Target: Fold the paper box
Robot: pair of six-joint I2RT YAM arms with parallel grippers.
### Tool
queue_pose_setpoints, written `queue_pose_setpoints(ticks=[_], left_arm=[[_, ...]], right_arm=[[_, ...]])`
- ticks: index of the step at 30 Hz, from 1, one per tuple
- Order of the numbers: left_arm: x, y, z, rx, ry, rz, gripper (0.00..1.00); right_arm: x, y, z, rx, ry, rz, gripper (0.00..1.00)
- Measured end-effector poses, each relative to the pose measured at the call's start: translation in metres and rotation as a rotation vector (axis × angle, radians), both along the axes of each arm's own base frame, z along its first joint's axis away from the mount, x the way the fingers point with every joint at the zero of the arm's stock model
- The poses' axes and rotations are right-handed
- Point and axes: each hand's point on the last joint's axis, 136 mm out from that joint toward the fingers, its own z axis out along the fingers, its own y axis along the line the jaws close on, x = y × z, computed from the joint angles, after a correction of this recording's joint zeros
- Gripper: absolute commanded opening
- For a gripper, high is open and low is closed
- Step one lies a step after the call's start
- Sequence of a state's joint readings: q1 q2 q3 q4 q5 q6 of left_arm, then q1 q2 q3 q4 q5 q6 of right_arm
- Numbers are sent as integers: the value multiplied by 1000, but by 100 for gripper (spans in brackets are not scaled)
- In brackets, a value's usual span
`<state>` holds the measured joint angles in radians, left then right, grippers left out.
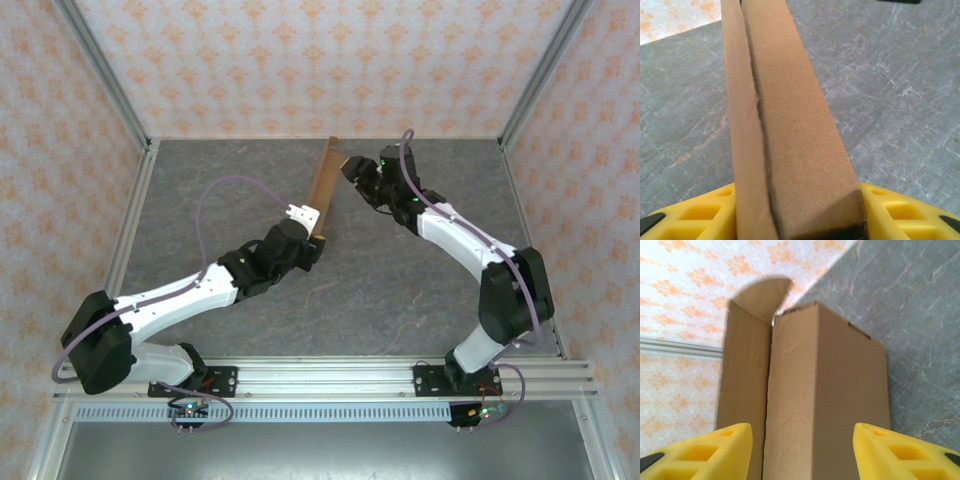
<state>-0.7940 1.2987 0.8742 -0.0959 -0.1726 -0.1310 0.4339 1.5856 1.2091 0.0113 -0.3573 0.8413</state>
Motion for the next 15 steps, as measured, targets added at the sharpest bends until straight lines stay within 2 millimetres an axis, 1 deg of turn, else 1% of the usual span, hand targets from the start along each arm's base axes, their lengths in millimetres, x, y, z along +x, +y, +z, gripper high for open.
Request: queue_pose_setpoints(ticks=[3,5,8,11,15], left_arm=[[3,8,-1,-5,-1,-13,39],[2,10,-4,-7,1,-36,38],[-4,11,-12,-11,10,-93,39],[-13,3,-17,-4,19,-191,39],[-25,-9,-10,-26,14,-332,41]], right_arm=[[-4,-12,22,-6,-50,-6,62],[-8,-19,32,-24,-78,-4,63],[-13,-30,42,-77,-108,10,63],[-11,-41,46,-153,-122,28,64],[-6,-63,58,-265,-159,45,64]])
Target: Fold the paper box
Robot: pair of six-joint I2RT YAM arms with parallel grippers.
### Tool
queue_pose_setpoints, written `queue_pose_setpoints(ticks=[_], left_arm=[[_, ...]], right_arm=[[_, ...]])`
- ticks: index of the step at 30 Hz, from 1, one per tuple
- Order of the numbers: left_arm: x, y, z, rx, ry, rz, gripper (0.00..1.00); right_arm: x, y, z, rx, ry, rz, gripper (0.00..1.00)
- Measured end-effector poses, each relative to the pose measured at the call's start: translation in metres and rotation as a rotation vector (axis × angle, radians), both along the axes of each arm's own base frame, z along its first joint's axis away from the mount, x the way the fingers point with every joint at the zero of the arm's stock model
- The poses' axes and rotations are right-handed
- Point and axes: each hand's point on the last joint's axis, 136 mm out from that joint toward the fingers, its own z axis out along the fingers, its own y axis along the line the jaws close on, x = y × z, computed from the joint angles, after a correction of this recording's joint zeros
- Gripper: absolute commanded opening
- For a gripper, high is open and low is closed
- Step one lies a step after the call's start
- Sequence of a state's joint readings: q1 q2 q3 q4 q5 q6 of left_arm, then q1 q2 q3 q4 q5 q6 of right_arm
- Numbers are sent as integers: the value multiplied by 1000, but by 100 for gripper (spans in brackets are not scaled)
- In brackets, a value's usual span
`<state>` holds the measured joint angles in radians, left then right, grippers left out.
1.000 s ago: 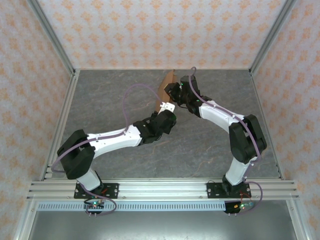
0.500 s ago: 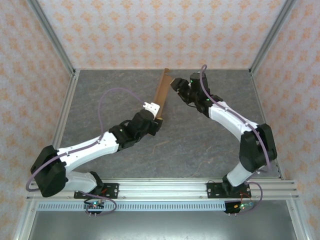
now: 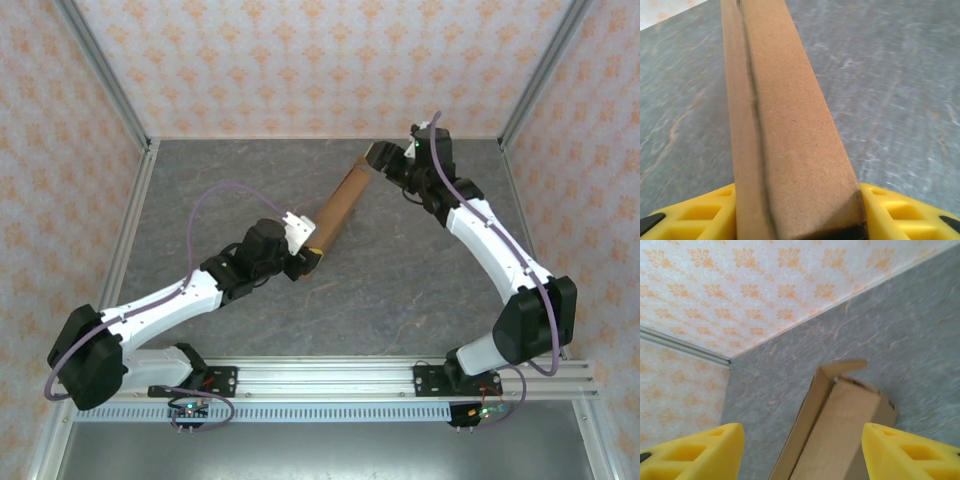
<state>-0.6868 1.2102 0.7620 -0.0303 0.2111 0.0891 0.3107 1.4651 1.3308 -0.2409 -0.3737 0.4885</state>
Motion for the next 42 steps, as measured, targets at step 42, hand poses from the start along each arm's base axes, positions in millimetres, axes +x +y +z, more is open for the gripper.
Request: queue_pose_setpoints(ticks=[42], left_arm=[[17,23,-5,34,41,-463,50]], right_arm=[[-12,-31,-77,-754,-173,805,46]])
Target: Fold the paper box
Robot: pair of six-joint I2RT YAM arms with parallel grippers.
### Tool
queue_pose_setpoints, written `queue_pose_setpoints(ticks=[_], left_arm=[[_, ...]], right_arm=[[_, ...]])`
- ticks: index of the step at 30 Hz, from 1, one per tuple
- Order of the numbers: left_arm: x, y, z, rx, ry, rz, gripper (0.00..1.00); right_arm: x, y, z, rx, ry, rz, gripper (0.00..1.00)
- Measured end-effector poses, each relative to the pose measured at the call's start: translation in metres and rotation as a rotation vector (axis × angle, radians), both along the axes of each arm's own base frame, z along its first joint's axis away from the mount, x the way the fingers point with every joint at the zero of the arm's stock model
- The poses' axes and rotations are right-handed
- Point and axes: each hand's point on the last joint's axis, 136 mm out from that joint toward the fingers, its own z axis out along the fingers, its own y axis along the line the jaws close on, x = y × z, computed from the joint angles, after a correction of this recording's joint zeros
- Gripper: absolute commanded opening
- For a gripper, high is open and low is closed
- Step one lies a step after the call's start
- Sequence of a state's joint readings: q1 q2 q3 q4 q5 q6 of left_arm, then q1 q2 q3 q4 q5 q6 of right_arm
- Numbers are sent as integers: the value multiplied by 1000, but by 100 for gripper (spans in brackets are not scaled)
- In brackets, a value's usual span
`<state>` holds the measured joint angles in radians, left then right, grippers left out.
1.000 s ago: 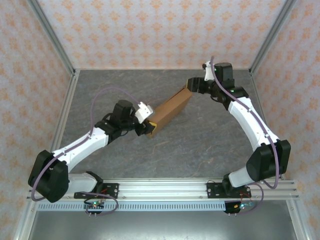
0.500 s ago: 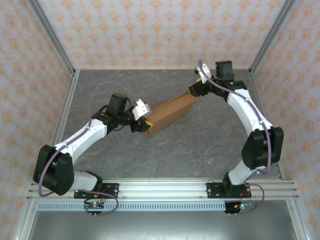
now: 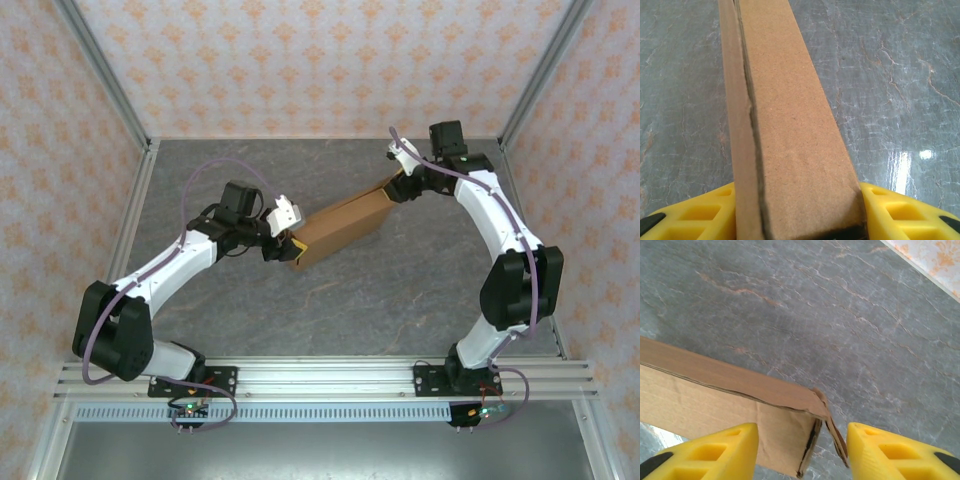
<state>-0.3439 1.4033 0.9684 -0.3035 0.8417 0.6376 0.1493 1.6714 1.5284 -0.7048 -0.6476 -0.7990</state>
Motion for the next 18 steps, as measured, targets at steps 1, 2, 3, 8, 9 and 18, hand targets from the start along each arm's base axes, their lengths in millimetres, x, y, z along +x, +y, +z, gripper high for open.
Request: queue_pose_setpoints(ticks=[1,2,3,8,9,18], left_arm=[[0,0,0,0,0,0,50],[0,0,0,0,0,0,50],[0,0,0,0,0,0,50],[0,0,0,0,0,0,50],[0,0,0,0,0,0,50],[0,0,1,0,-1,0,50]], right_arm=[[1,-2,-1,-10,3,-5,43],[2,-5,-2,-25,2,-12,40],[4,-7,-3,-39,0,-18,37],[9,-11,-5,-69,-7,-32,28],[10,-11,-5,-69,-9,-31,28],[16,-9,-7,-64,1,-25,19]])
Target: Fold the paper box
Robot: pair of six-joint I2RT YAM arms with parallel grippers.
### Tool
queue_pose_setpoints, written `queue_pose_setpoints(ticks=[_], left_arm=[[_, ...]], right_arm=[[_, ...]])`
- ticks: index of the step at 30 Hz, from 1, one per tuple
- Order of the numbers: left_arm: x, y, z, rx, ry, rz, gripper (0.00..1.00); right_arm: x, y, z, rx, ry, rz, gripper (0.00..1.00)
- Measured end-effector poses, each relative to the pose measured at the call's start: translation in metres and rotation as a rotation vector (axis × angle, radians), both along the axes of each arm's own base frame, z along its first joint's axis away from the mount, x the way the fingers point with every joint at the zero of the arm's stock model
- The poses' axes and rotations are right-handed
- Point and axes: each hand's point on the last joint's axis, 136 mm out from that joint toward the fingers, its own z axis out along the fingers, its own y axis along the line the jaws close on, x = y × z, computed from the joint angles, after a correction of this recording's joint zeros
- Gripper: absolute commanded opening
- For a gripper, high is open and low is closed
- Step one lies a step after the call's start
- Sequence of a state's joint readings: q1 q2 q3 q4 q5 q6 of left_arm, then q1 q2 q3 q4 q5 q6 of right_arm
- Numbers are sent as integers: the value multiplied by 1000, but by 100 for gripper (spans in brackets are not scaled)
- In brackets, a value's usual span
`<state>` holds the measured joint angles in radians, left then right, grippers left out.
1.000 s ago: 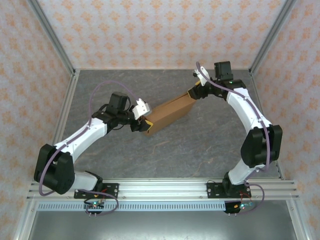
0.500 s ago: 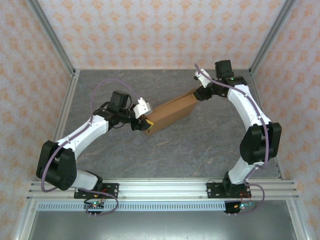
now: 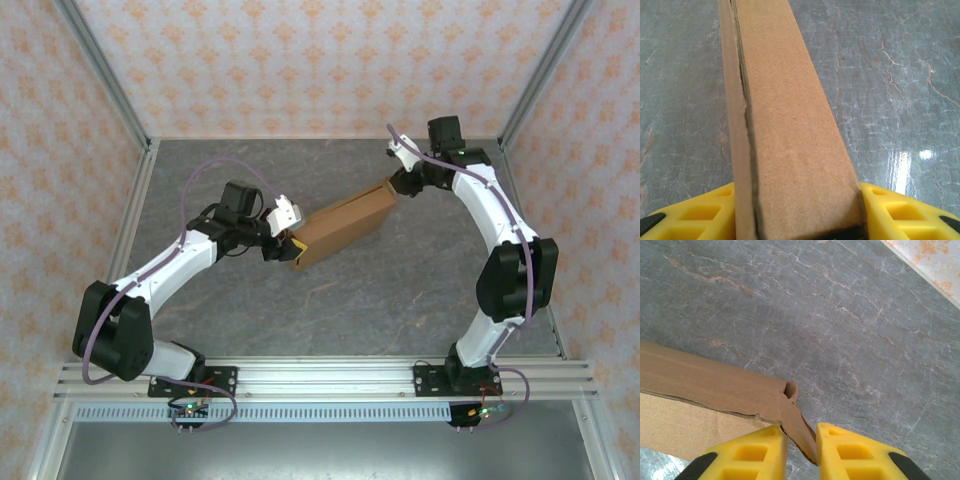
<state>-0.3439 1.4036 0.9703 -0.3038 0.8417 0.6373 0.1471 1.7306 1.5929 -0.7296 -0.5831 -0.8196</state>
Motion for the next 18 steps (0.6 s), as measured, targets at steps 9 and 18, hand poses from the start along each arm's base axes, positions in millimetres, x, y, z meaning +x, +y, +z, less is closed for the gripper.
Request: queue_pose_setpoints(ticks=[9,18], left_arm=[[4,-1,1,1,5,11,52],[8,3,-6,20,24,35,57]], right_arm=[[-3,5,-3,-7,20,-10,7],[-1,8,-1,-45,29,-93,4]])
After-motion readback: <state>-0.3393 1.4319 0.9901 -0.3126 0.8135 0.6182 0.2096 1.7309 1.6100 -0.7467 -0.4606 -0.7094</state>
